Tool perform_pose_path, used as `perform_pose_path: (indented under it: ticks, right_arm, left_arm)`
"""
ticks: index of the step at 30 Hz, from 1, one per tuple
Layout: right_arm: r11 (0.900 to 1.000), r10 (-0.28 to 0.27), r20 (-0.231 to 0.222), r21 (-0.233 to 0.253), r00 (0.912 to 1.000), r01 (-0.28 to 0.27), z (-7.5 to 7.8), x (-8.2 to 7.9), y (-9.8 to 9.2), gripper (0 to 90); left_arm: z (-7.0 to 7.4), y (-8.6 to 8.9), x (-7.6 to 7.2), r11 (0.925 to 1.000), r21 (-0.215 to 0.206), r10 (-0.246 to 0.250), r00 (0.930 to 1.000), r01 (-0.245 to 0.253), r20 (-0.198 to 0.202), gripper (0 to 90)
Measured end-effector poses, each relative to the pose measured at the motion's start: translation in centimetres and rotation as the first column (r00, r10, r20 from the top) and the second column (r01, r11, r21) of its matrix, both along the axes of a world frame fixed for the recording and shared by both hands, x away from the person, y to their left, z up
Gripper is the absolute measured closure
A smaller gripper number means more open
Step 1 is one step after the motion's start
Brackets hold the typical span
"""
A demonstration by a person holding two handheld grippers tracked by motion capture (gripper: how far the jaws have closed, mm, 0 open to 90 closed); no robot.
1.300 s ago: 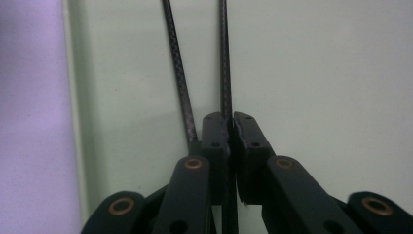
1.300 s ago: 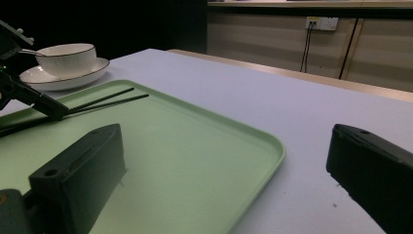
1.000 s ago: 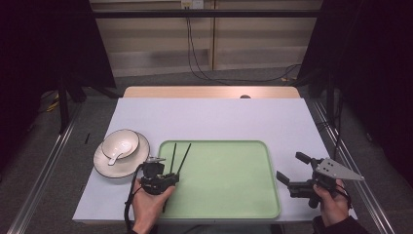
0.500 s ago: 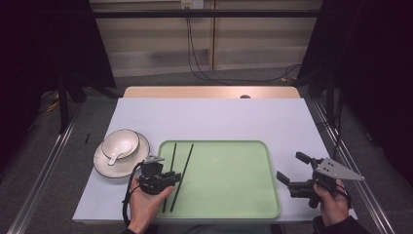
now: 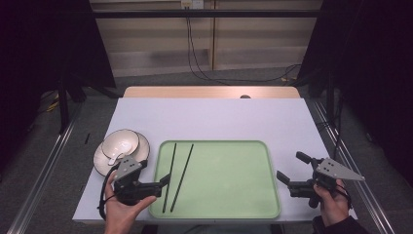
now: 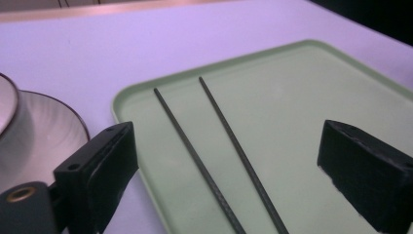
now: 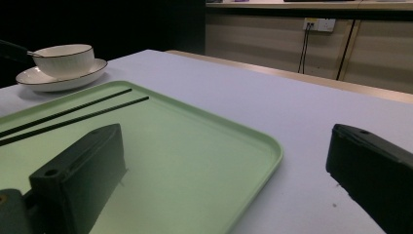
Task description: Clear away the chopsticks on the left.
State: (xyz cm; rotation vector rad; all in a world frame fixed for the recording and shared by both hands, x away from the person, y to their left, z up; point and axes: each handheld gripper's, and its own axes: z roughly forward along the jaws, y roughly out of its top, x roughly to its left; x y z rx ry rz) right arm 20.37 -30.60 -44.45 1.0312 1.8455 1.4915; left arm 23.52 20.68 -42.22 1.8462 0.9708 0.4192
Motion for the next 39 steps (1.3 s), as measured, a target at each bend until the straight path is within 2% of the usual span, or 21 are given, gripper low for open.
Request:
perform_pose_path:
  ticks: [1,2,5,7,12,15,16,17,18,19,20,21,24,25,26,28,29,33,35,37,39]
  right_arm:
    - [1.0,-0.001,-0.002,0.001,1.0,0.001,0.0,0.0,0.0,0.4]
    - [1.0,-0.001,-0.002,0.001,1.0,0.001,0.0,0.0,0.0,0.4]
    - [1.0,-0.002,0.0,-0.001,1.0,0.002,0.0,0.0,0.0,0.4]
    - [1.0,-0.009,-0.004,0.006,1.0,0.009,0.0,0.0,0.1,0.4]
    - [1.0,-0.015,-0.006,0.007,0.9999,0.015,0.0,0.0,0.0,0.4]
    - [1.0,-0.014,-0.004,0.005,0.9999,0.014,0.0,0.0,0.0,0.4]
    - [1.0,-0.015,-0.004,0.006,0.9999,0.015,0.0,0.0,0.0,0.4]
    - [1.0,-0.014,-0.003,0.003,0.9999,0.014,0.0,0.0,-0.1,0.4]
    - [1.0,-0.016,-0.006,0.007,0.9999,0.016,0.0,0.0,-0.1,0.4]
    - [1.0,-0.017,-0.006,0.008,0.9998,0.017,0.0,0.0,-0.1,0.4]
    - [1.0,-0.015,-0.009,0.008,0.9998,0.015,0.0,0.0,-0.1,0.4]
    - [1.0,-0.016,-0.004,0.005,0.9999,0.016,0.0,0.0,-0.1,0.4]
    - [1.0,-0.014,-0.005,0.003,0.9999,0.014,0.0,0.0,0.0,0.6]
    - [1.0,-0.01,-0.004,0.001,0.9999,0.01,0.0,0.0,-0.1,0.6]
    - [1.0,-0.008,-0.005,0.002,1.0,0.008,0.0,-0.1,-0.1,0.6]
    - [1.0,-0.005,-0.005,0.001,1.0,0.005,0.0,-0.1,-0.1,0.6]
    - [1.0,-0.005,-0.002,0.0,1.0,0.005,0.0,-0.1,-0.1,0.6]
    - [1.0,-0.009,-0.004,0.005,1.0,0.009,0.0,-0.1,-0.1,0.6]
    - [1.0,-0.014,-0.002,0.006,0.9999,0.014,-0.1,-0.1,-0.1,0.6]
    - [1.0,-0.015,-0.003,0.01,0.9999,0.015,-0.1,-0.1,-0.1,0.6]
    - [1.0,-0.022,0.0,0.009,0.9998,0.022,-0.1,0.0,-0.1,0.6]
  left_arm:
    - [0.0,0.6,-0.3,0.9999,0.005,0.011,0.9998,-0.011,0.017,5.3]
    - [0.0,1.3,-0.6,0.9999,0.01,-0.004,0.9994,0.003,0.034,2.9]
    - [0.1,3.2,-1.7,0.9994,-0.035,0.001,0.9968,0.002,0.08,2.0]
    - [0.1,4.3,-2.1,0.9985,-0.054,0.007,0.9964,-0.003,0.085,1.9]
    - [-0.4,6.4,-3.1,0.9989,-0.043,0.021,0.9972,-0.018,0.071,1.9]
    - [-0.4,7.6,-3.7,0.9972,-0.058,0.051,0.9942,-0.046,0.094,1.9]
    - [-0.4,7.8,-3.9,0.9953,-0.074,0.068,0.9935,-0.061,0.091,1.9]
    - [-0.4,7.9,-4.0,0.9949,-0.067,0.081,0.9922,-0.075,0.095,1.9]
    - [-0.5,8.2,-4.3,0.9939,-0.052,0.102,0.9886,-0.097,0.11,2.0]
    - [-0.7,8.1,-4.6,0.9898,-0.061,0.136,0.9807,-0.129,0.14,2.0]
    - [-0.8,8.0,-4.7,0.9893,-0.059,0.141,0.9791,-0.133,0.147,1.8]
    - [-0.9,8.0,-4.6,0.9895,-0.075,0.132,0.9832,-0.123,0.126,1.8]
    - [-1.2,8.4,-4.7,0.9929,-0.069,0.105,0.9848,-0.097,0.138,1.7]
    - [-1.3,8.6,-4.8,0.9909,-0.099,0.103,0.9872,-0.091,0.122,1.7]
    - [-1.4,8.8,-4.9,0.9899,-0.101,0.111,0.9866,-0.1,0.12,1.8]
    - [-1.4,9.1,-5.1,0.9828,-0.114,0.159,0.9794,-0.145,0.124,1.5]
    - [-1.4,9.2,-5.2,0.9816,-0.126,0.16,0.9787,-0.143,0.129,1.5]
    - [-1.3,8.6,-5.1,0.9826,-0.125,0.155,0.9776,-0.137,0.142,1.6]
    - [-1.4,8.2,-5.1,0.9855,-0.114,0.143,0.9778,-0.126,0.154,1.6]
    - [-1.4,8.3,-5.0,0.9839,-0.137,0.135,0.9802,-0.115,0.145,1.5]
    - [-1.5,8.4,-4.9,0.9837,-0.131,0.142,0.9797,-0.123,0.142,1.5]
